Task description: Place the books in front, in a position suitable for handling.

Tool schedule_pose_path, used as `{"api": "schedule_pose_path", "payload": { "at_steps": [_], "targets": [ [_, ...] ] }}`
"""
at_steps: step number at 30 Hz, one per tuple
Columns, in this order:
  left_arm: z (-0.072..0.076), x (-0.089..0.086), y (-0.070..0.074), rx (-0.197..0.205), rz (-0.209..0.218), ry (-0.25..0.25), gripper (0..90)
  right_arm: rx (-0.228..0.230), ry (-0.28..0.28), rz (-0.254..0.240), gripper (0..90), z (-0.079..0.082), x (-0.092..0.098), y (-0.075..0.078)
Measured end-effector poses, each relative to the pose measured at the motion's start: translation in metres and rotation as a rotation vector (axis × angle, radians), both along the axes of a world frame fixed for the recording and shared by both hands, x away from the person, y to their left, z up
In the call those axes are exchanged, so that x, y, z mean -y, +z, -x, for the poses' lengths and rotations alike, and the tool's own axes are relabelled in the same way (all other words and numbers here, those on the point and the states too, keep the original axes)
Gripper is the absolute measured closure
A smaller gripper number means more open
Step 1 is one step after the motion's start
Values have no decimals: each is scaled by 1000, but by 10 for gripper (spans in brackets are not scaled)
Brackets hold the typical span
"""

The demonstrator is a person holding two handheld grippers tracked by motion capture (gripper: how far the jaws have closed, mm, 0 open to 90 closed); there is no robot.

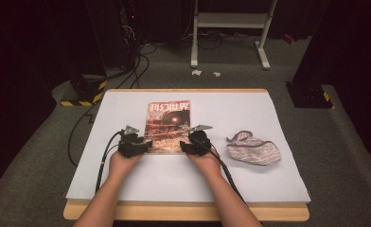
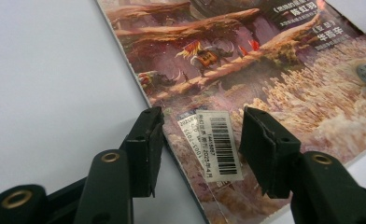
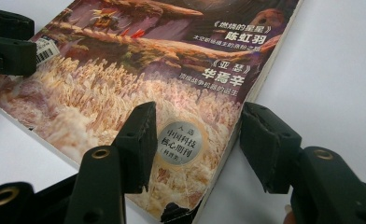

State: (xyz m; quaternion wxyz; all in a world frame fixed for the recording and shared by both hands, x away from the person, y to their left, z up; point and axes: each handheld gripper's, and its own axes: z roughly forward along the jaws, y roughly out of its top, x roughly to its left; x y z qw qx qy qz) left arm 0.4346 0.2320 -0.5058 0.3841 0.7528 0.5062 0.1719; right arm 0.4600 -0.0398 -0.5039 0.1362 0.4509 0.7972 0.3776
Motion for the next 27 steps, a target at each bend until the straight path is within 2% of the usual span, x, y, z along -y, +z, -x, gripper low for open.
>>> {"api": "schedule_pose_path", "payload": {
  "at_steps": [5,12,18,27],
  "targets": [
    [16,8,0,-3,-5,-31,496,-2,3,11,466,19,11,1],
    [41,23,2,7,-37,-66,507,6,4,17,466,43,25,1],
    [59,33,0,14,-29,-90,507,9,3,14,466,62,38,0],
    [85,49,1,12,-32,-124,506,34,15,47,467,93,54,3]
  ]
}}
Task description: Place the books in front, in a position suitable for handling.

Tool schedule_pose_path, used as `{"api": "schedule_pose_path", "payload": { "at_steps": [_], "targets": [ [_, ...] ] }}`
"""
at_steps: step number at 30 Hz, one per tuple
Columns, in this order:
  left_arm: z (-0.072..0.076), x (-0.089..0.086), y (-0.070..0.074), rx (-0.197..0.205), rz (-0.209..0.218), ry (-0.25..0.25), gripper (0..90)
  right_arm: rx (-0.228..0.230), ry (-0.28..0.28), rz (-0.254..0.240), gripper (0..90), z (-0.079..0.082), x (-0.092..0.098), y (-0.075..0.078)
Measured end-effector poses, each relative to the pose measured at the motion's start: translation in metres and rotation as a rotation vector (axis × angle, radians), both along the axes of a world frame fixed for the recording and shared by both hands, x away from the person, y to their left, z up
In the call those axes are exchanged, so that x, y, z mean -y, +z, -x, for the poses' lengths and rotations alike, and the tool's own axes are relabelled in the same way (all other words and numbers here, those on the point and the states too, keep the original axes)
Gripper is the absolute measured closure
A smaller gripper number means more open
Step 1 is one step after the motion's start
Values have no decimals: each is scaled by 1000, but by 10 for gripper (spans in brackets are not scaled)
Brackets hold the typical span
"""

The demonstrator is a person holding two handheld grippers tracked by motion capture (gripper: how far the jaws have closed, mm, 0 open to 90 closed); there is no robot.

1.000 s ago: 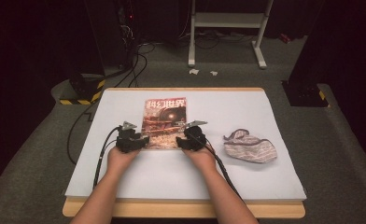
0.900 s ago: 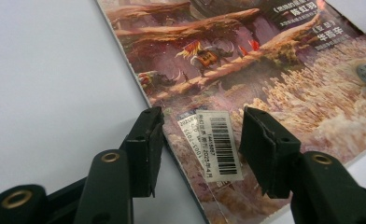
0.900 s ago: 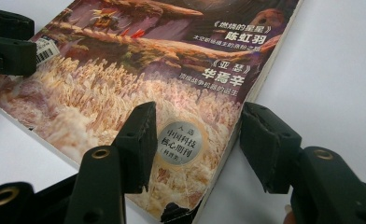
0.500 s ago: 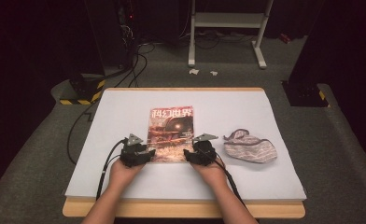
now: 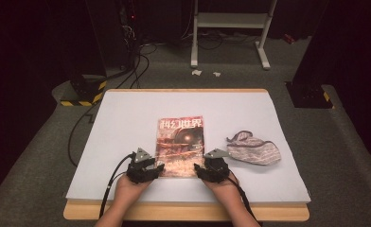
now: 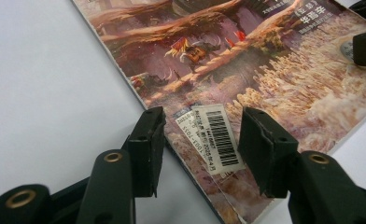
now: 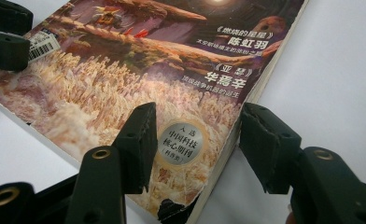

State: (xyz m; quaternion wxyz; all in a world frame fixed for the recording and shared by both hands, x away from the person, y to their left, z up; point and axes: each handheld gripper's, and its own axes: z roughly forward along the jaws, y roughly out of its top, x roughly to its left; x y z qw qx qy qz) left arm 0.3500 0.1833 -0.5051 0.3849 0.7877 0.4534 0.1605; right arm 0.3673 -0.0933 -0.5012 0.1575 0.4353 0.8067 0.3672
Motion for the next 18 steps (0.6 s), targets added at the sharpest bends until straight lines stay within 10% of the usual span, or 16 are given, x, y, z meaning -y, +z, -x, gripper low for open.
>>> {"api": "schedule_pose_path", "payload": {
  "at_steps": [18],
  "targets": [
    [19,13,-2,17,11,-53,503,10,2,-12,489,28,24,-3]
  ]
}}
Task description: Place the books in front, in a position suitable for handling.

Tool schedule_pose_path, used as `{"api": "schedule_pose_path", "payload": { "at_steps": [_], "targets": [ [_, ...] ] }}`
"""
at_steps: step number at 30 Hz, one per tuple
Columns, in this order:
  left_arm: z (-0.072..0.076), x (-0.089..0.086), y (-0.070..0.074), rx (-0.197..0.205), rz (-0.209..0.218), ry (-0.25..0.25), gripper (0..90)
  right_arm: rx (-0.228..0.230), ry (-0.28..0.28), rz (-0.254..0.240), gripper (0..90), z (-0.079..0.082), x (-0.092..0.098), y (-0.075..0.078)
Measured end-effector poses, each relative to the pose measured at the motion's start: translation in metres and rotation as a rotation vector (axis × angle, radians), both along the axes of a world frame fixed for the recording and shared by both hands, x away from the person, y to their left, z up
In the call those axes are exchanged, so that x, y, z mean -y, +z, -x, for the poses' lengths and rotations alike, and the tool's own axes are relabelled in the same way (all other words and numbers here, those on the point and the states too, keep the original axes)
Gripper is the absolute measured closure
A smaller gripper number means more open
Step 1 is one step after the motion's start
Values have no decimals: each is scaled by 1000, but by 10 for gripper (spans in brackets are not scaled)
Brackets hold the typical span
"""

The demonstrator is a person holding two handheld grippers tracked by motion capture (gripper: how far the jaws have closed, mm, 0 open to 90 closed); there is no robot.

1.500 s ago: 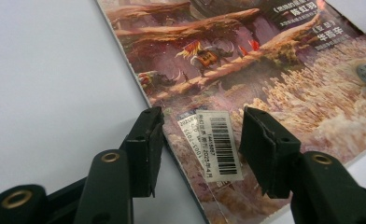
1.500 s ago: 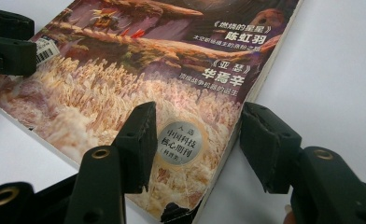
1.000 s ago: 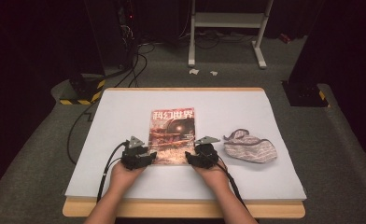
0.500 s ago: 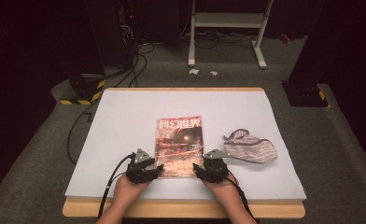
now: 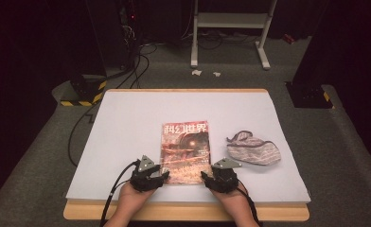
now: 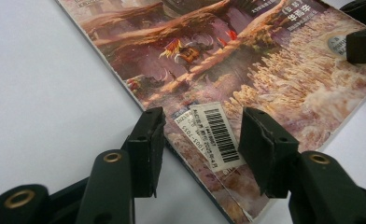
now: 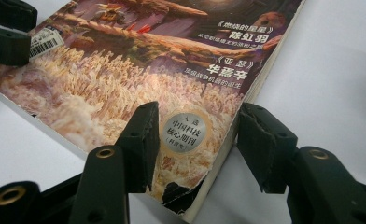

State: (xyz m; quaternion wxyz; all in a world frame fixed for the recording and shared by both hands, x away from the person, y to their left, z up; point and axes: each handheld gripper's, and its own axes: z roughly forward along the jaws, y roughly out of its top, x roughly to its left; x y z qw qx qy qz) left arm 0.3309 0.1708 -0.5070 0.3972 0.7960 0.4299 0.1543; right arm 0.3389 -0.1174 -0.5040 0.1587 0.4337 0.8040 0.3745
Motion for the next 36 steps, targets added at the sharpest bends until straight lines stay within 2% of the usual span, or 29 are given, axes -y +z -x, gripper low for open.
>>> {"api": "schedule_pose_path", "payload": {
  "at_steps": [2,9,13,20,21,25,31,34,36],
  "targets": [
    [-1,-1,1,-1,-5,-6,502,16,9,24,491,1,-2,1],
    [-2,-6,0,-4,1,0,503,35,29,51,486,8,-9,2],
    [-4,-10,1,-3,-3,-16,470,26,39,10,452,4,-3,3],
    [-7,-31,7,64,-20,26,408,51,21,-42,402,0,10,10],
    [-8,-37,9,84,-18,38,407,55,19,-47,397,-1,12,10],
    [-10,-48,11,108,-5,57,402,78,0,-68,374,-2,19,14],
    [-15,-61,8,94,3,72,380,120,-7,-68,325,-3,23,12],
    [-13,-64,7,113,-10,81,385,103,19,-76,293,-5,22,12],
    [-14,-67,8,109,-8,85,371,92,29,-79,286,-7,22,12]
  ]
}}
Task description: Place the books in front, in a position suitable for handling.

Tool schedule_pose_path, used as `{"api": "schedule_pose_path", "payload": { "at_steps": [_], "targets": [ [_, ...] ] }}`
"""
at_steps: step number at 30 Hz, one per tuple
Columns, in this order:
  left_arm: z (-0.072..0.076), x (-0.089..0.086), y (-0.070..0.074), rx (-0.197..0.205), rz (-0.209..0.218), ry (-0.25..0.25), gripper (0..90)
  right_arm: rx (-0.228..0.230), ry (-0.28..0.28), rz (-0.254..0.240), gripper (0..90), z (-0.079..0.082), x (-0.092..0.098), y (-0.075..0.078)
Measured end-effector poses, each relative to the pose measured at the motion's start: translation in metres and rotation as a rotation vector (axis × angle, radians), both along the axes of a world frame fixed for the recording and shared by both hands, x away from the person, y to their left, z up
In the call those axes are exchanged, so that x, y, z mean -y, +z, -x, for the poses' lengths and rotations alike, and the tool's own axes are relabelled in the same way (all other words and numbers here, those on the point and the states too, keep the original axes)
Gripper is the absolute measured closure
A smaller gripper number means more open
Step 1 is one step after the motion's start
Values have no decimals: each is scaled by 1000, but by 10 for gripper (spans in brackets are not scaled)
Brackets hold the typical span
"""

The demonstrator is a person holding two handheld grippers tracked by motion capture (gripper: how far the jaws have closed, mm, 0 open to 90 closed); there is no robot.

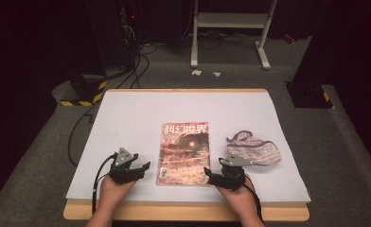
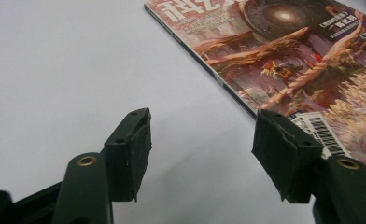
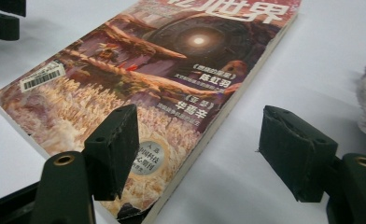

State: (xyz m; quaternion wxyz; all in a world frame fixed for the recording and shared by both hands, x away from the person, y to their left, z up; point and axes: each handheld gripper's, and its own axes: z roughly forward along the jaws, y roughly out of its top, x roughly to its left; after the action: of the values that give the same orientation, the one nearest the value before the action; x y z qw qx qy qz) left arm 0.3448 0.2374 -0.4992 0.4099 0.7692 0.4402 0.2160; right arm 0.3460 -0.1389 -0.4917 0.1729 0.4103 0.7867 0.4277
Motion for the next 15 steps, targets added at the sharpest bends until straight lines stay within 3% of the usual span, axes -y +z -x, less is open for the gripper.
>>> {"api": "schedule_pose_path", "payload": {
  "at_steps": [4,10,15],
  "targets": [
    [0,-3,0,-4,5,4,344,-14,27,23,267,-4,-3,1],
    [-2,-5,0,-8,16,-1,301,-29,7,44,277,-17,-6,11],
    [-2,-4,0,-5,17,-14,279,10,-19,41,264,-19,-5,12]
  ]
}}
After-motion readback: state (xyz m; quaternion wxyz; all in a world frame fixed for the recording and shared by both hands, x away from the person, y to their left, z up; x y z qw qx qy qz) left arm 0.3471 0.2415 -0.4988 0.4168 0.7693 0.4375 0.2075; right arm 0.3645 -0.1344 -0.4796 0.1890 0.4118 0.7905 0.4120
